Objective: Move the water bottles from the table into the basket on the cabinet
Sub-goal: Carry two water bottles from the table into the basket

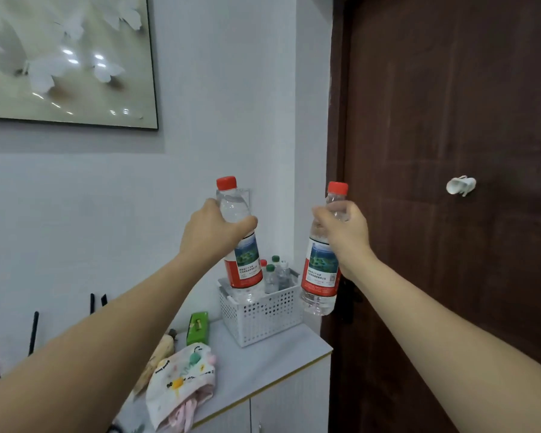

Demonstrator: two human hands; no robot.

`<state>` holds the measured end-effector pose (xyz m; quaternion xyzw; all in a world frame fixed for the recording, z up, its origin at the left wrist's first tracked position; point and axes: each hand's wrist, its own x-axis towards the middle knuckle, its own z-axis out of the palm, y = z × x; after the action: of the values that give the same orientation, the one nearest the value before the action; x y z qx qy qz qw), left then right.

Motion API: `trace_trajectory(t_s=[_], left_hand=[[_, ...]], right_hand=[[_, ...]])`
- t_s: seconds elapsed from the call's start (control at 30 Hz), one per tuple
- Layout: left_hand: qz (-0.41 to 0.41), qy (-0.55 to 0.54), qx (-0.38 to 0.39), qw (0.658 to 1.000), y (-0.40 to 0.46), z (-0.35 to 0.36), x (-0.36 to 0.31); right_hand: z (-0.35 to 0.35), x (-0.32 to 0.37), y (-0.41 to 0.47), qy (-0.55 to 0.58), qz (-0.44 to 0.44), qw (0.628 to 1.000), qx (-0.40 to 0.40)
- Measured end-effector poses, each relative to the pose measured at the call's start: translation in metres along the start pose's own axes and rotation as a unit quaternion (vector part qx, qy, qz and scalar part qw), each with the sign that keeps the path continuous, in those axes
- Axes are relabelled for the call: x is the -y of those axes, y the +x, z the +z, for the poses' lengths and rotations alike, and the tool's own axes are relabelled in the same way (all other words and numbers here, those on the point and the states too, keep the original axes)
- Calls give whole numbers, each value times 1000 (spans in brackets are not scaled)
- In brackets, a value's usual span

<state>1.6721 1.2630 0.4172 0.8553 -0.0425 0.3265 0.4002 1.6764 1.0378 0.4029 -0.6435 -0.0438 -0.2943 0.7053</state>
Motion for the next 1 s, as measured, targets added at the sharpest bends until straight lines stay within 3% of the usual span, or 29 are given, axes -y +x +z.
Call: trace_trajectory(t_s=[0.53, 1.0], left_hand=[[-52, -8, 23, 998, 142, 125, 139], [-118, -17, 152, 981, 192, 228, 258]], right_hand=[[120, -177, 155, 38, 67, 996, 36], [191, -341, 221, -64, 119, 978, 159]])
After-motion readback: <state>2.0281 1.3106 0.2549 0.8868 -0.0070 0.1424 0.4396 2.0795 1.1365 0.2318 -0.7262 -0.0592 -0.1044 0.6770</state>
